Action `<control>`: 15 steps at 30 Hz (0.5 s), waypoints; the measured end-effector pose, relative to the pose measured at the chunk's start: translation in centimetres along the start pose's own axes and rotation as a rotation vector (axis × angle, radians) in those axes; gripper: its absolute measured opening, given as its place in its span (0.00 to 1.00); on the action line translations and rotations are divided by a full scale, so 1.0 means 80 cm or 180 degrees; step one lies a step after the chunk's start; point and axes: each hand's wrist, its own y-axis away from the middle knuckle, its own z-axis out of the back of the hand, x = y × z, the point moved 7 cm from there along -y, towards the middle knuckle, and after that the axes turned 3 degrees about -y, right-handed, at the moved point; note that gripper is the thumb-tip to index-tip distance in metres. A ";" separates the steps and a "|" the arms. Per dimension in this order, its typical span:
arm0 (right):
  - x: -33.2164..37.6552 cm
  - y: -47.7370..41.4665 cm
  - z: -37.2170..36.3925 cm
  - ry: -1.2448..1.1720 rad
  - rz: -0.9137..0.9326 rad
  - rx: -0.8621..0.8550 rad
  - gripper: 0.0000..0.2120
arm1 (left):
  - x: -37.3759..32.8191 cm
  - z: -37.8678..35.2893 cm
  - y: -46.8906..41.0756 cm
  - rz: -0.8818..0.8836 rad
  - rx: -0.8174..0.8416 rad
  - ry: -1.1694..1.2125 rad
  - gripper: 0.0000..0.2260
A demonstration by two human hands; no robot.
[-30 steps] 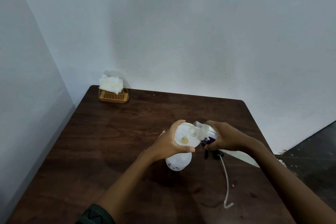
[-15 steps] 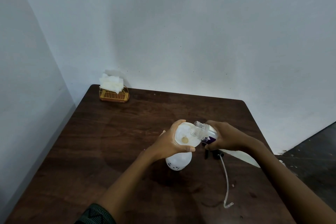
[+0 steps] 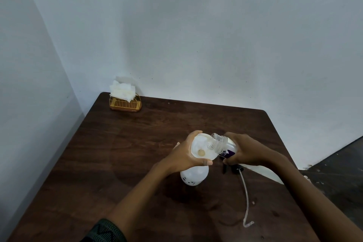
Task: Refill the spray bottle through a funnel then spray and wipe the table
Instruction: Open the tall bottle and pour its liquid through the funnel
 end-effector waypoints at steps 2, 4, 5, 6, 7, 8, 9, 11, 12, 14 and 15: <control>0.000 0.001 0.001 0.0016 -0.0002 0.0001 0.22 | 0.000 -0.001 0.000 0.0002 0.0014 -0.0029 0.47; 0.001 0.000 0.001 0.0010 0.0003 -0.0001 0.21 | 0.000 -0.001 -0.001 -0.0001 0.0026 -0.0035 0.47; 0.001 0.000 0.002 0.0003 0.0003 0.0006 0.21 | 0.001 -0.001 -0.001 -0.0001 0.0030 -0.0027 0.47; 0.002 0.000 0.002 -0.0002 0.0005 0.0016 0.21 | 0.001 -0.001 -0.001 -0.0001 0.0031 -0.0022 0.47; 0.002 0.000 0.002 -0.0008 0.0005 0.0025 0.21 | 0.001 -0.001 -0.001 0.0000 0.0031 -0.0012 0.47; 0.002 0.000 0.003 -0.0012 0.0010 0.0027 0.21 | 0.001 -0.001 -0.001 -0.0001 0.0030 -0.0010 0.47; 0.001 0.000 0.004 -0.0013 0.0015 0.0022 0.21 | 0.001 -0.001 -0.001 -0.0005 0.0025 -0.0011 0.46; 0.001 0.001 0.005 -0.0026 0.0027 0.0013 0.20 | 0.000 -0.001 0.000 -0.0007 0.0019 -0.0019 0.47; 0.001 0.001 0.005 -0.0039 0.0030 0.0019 0.21 | -0.001 -0.001 0.000 -0.0009 0.0019 -0.0022 0.47; 0.000 0.001 0.006 -0.0048 0.0032 0.0019 0.21 | -0.001 -0.001 0.000 -0.0011 0.0025 -0.0025 0.47; 0.000 0.001 0.006 -0.0046 0.0032 0.0012 0.21 | -0.001 0.000 0.000 -0.0010 0.0029 -0.0024 0.47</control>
